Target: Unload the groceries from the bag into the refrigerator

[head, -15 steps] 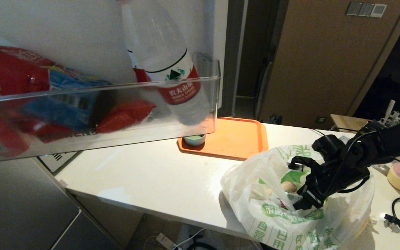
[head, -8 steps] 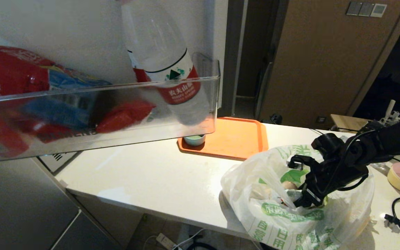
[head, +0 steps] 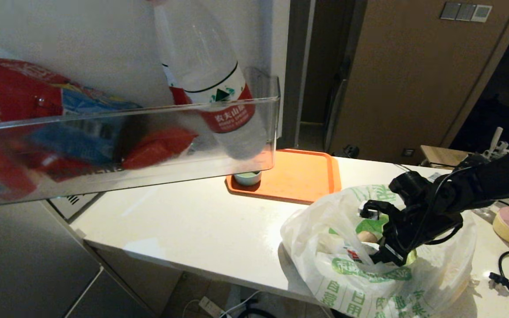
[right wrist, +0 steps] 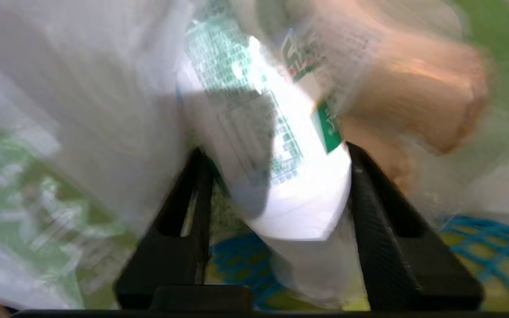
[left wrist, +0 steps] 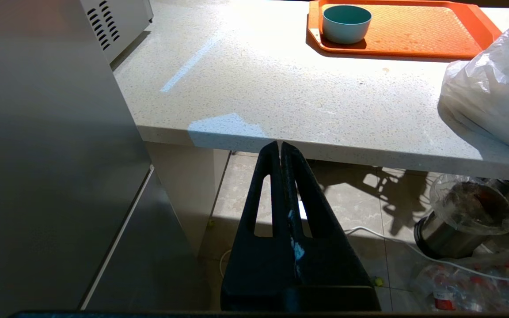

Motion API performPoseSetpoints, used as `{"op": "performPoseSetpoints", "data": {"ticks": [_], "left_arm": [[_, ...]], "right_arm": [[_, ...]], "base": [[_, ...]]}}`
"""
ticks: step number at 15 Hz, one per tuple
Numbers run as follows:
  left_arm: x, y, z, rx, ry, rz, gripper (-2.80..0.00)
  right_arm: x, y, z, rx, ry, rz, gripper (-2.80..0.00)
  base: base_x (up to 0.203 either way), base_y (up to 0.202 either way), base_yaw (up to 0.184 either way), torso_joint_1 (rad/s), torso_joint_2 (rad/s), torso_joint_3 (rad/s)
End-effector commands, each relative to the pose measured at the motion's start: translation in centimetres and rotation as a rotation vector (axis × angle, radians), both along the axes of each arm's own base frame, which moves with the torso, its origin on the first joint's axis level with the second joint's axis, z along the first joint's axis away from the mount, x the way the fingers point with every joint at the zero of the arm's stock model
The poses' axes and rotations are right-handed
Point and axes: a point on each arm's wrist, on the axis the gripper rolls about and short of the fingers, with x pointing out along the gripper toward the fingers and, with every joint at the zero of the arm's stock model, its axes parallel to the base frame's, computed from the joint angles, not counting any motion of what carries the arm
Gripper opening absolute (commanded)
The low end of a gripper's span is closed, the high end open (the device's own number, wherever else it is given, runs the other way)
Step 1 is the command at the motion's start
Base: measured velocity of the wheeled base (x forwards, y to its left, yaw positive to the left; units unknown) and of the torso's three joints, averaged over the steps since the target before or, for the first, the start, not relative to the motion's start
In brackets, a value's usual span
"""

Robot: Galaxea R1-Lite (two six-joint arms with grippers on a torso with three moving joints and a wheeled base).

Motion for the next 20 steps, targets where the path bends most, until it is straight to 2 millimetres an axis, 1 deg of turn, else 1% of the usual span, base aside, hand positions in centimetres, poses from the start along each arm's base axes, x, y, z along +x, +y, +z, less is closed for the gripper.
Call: {"op": "performPoseSetpoints", "data": {"ticks": [1, 3, 6, 8, 10, 13, 16, 19, 20], "left_arm": [[0.0, 0.0, 0.0, 0.0, 0.001, 0.001, -2.8], [0.0, 0.0, 0.0, 0.0, 0.001, 0.0, -2.8], [0.0, 0.0, 0.0, 0.0, 0.001, 0.001, -2.8], [0.0, 0.0, 0.0, 0.0, 0.001, 0.001, -2.8], [0.0, 0.0, 0.0, 0.0, 0.001, 0.001, -2.8], [0.0, 0.0, 0.0, 0.0, 0.001, 0.001, -2.8], [0.0, 0.0, 0.0, 0.0, 0.001, 0.0, -2.8], [0.0, 0.0, 0.0, 0.0, 0.001, 0.001, -2.8], [0.0, 0.0, 0.0, 0.0, 0.001, 0.0, -2.8]], "right_arm": [[-0.1, 0.3, -0.1, -0.014, 0.0, 0.01, -2.8], [-0.2, 0.3, 0.2, -0.028, -0.009, 0.007, -2.8], [-0.5, 0.2, 1.8, -0.035, -0.054, 0.002, -2.8], [-0.8, -0.2, 2.4, -0.057, -0.07, -0.015, -2.8], [-1.5, -0.6, 2.7, -0.059, -0.057, -0.026, -2.8], [-2.6, -1.2, 2.5, -0.062, -0.021, -0.04, -2.8], [-3.4, -2.0, 2.2, -0.069, 0.004, -0.069, -2.8], [-3.5, -3.6, 2.1, -0.091, 0.01, -0.126, -2.8], [-3.4, -3.8, 2.1, -0.091, 0.011, -0.134, -2.8]], "base": [[0.0, 0.0, 0.0, 0.0, 0.0, 0.0], [0.0, 0.0, 0.0, 0.0, 0.0, 0.0], [0.0, 0.0, 0.0, 0.0, 0.0, 0.0], [0.0, 0.0, 0.0, 0.0, 0.0, 0.0], [0.0, 0.0, 0.0, 0.0, 0.0, 0.0], [0.0, 0.0, 0.0, 0.0, 0.0, 0.0], [0.0, 0.0, 0.0, 0.0, 0.0, 0.0], [0.0, 0.0, 0.0, 0.0, 0.0, 0.0], [0.0, 0.0, 0.0, 0.0, 0.0, 0.0]]}}
